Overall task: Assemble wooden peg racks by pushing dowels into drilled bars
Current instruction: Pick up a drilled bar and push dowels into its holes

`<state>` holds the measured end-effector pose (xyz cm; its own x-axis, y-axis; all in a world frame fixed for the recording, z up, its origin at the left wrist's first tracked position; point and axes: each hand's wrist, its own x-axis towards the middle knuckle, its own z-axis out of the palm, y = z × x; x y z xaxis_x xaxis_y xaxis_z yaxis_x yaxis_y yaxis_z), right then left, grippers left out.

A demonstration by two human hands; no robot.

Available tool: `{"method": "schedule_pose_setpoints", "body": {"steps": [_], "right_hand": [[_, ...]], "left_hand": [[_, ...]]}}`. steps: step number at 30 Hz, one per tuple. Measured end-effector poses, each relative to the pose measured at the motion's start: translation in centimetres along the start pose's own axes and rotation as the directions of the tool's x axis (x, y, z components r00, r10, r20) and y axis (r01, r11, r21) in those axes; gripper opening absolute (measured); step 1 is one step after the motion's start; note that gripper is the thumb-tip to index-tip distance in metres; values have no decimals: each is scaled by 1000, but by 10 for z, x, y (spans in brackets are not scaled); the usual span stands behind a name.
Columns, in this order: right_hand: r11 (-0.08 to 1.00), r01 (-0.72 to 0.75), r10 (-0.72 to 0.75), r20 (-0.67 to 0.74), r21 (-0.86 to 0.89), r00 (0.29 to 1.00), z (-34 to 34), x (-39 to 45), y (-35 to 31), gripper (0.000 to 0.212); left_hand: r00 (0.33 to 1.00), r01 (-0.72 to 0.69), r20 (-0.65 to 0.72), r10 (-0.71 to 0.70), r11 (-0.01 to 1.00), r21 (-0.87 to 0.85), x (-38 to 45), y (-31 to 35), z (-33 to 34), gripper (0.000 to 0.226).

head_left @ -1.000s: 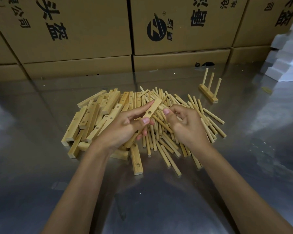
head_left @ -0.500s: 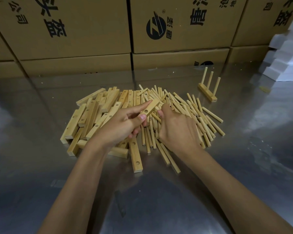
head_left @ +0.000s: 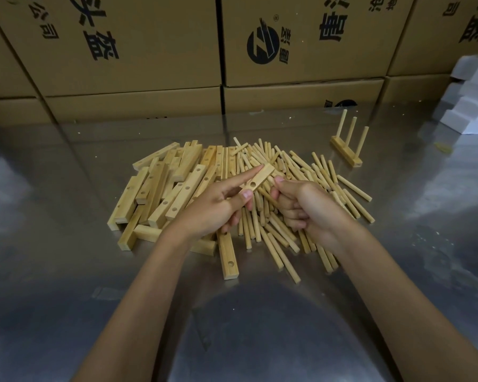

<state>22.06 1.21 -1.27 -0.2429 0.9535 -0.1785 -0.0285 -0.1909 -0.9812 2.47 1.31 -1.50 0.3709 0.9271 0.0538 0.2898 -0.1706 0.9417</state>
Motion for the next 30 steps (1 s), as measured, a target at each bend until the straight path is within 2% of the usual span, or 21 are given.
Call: {"method": "schedule_pose_setpoints", "body": {"steps": [2,4,6,8,10,14,16,18,20,23,25,28,30], "right_hand": [[1000,-3,3,-40,-13,999,-5,2,0,41],[998,28,-38,-179,-62,983,-12,3,0,45],[972,72,-149,-352,-223,924,-20,3,2,34],[884,71,-285,-412,-463,866,-29,5,4,24],[753,65,-375,-346,-655,860,-33,6,7,15],[377,66,-489,-138,-924,861,-17,10,23,8],[268,24,-519,-123,-963,846,-6,14,33,18],[213,-8,-556,-128,-977,821,0,17,37,22],[206,-13,-587,-134,-978,798,0,18,35,18],[300,28,-610,-169,-954,775,-4,15,29,5],[398,119,-590,-155,-910,792,-9,11,25,12],[541,333,-578,-54,-773,814,-5,5,18,20],[545,419,-607,3,-726,795,6,1,17,28]], "left_hand": [[999,24,-31,-26,998,-51,1,0,0,50],[993,45,-105,-62,987,-156,1,1,-5,48],[973,44,-204,-106,957,-288,0,0,-16,44],[954,6,-273,-122,921,-389,-2,-4,-27,40],[946,-27,-299,-127,886,-462,-2,-8,-34,40],[933,-15,-324,-154,886,-464,-1,-11,-34,41],[933,-3,-322,-159,893,-450,0,-11,-31,40],[933,7,-319,-170,891,-453,1,-10,-27,40],[926,8,-323,-195,867,-499,3,-8,-23,37],[914,20,-322,-247,819,-573,5,-6,-22,24],[904,61,-310,-294,808,-586,5,-6,-23,23],[893,102,-311,-326,818,-566,2,-9,-22,37],[895,119,-311,-321,841,-528,2,-9,-20,38]]}}
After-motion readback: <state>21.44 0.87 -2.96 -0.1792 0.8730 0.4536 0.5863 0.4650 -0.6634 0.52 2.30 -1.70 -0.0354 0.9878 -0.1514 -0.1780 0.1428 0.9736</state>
